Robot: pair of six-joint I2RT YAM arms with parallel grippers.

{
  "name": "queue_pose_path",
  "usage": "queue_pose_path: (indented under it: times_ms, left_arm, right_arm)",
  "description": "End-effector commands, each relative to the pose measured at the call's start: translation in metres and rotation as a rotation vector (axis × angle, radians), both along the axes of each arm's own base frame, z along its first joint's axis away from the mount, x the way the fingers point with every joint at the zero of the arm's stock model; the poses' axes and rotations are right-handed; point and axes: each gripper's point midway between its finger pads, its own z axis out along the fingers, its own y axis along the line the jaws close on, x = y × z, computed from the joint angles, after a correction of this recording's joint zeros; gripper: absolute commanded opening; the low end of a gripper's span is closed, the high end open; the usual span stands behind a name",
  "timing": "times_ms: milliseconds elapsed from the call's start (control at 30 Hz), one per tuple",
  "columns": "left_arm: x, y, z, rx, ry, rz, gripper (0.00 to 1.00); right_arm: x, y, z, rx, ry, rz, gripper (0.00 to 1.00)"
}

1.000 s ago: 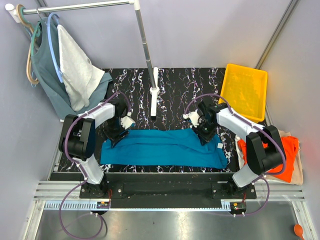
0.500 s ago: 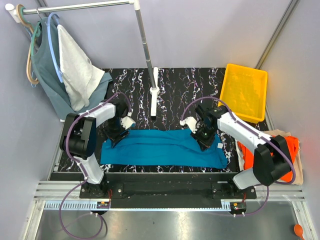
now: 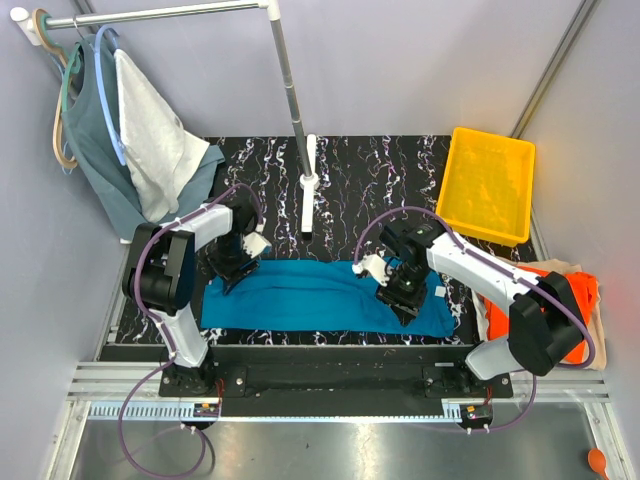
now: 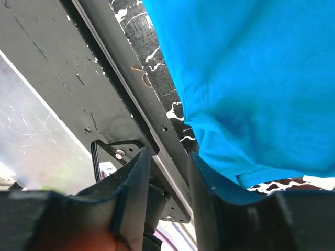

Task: Fold and stack the t-shirts
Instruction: Fold the tshirt

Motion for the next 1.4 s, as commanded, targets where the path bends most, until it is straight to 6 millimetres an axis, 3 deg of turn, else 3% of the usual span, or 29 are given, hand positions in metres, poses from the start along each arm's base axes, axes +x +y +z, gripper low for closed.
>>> queue_pose_path:
  times_ms: [0,267,600,833,1167,1367]
  left_arm:
    - [0.007,0.002,0.006,0.023,-0.021,0.004,0.64]
    - [0.002,0.007,0.016,0.041,-0.024,-0.011,0.64]
    - [0.004,0.017,0.031,0.081,-0.063,-0.045,0.64]
    - [0.004,0.015,0.039,0.072,-0.076,-0.044,0.64]
    - [0.018,-0.002,0.059,-0.02,-0.116,-0.031,0.65]
    - [0.034,-0.042,0.07,-0.219,-0.131,0.008,0.64]
  right_arm:
    - [-0.001,0.0,-0.001,-0.002,-0.01,0.014,0.48]
    - [0.034,0.002,-0.007,-0.035,-0.154,-0.011,0.48]
    - [0.103,-0.011,-0.021,-0.154,-0.416,-0.07,0.47]
    - [0.141,-0.022,-0.028,-0.154,-0.465,-0.151,0.47]
    - [0.146,-0.056,-0.048,-0.225,-0.457,-0.178,0.46]
    - [0.148,-0.074,-0.049,-0.269,-0.476,-0.198,0.45]
